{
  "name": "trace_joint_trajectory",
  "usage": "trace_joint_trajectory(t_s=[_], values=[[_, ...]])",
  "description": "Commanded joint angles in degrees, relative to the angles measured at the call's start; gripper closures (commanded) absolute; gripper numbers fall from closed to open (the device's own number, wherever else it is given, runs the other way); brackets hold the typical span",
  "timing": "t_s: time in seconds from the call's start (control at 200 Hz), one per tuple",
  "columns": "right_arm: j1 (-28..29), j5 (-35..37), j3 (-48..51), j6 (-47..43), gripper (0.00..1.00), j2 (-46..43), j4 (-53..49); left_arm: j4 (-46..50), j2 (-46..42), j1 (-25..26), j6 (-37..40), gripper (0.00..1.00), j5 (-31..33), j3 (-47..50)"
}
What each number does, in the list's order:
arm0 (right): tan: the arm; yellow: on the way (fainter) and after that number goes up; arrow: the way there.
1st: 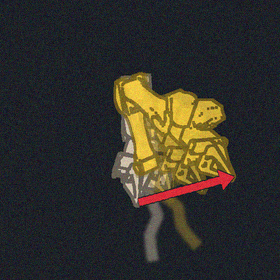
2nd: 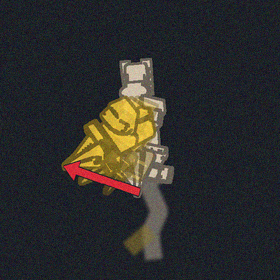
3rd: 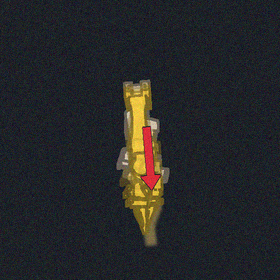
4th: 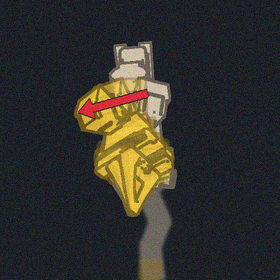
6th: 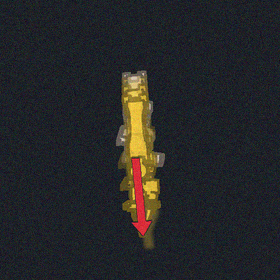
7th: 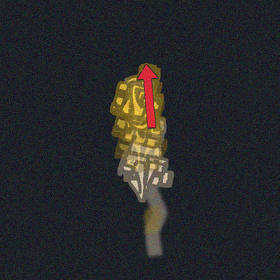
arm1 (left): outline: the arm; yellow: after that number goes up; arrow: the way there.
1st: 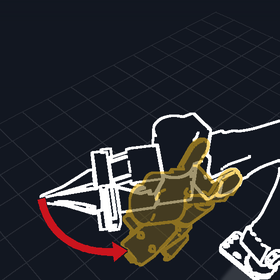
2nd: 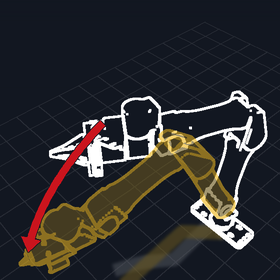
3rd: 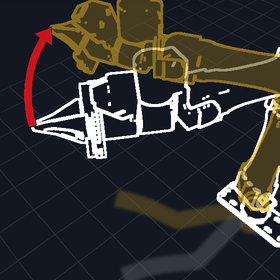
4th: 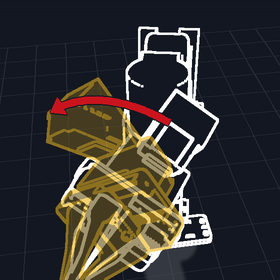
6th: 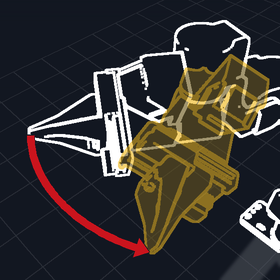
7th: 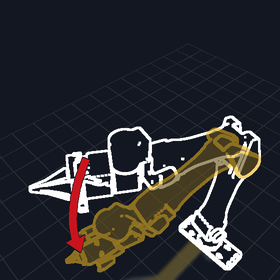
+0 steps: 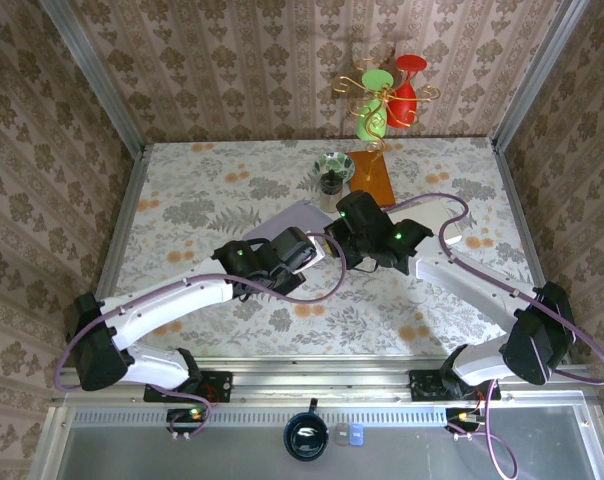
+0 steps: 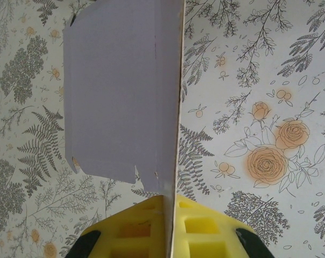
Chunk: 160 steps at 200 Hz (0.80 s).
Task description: Fold the paper box
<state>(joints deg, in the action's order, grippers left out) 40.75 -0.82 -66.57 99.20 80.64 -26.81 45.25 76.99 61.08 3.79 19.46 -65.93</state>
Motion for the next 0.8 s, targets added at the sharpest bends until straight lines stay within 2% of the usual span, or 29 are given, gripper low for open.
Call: trace_joint_trajectory(t_s=[0.0,0.155,0.355,0.425,0.6,0.795], values=[[-0.63,1.26,-0.8,0.05,0.96,-0.13,0.01,0.76,-0.26,-0.25,-1.31,0.96,-0.17,-1.79],[-0.67,1.91,-1.27,-1.11,1.0,-0.53,0.63,1.12,-1.79,-1.27,-4.19,0.61,0.59,-4.04],[-0.56,5.07,-4.98,-3.63,1.0,-3.77,-2.28,-3.02,-9.3,-5.26,-7.92,0.37,-6.36,-8.13],[-0.43,5.62,-5.61,-3.23,1.0,-4.65,-2.75,-4.67,-11.35,-6.32,-8.7,0.33,-8.57,-10.36],[0.35,6.74,-8.29,-1.6,1.0,-6.19,-6.05,-8.11,-13.94,-9.98,-11.53,0.34,-14.48,-14.51],[2.87,10.16,-17.43,0.03,1.0,-7.0,-14.26,-10.13,-16.01,-19.1,-18.47,0.37,-20.25,-15.19]])
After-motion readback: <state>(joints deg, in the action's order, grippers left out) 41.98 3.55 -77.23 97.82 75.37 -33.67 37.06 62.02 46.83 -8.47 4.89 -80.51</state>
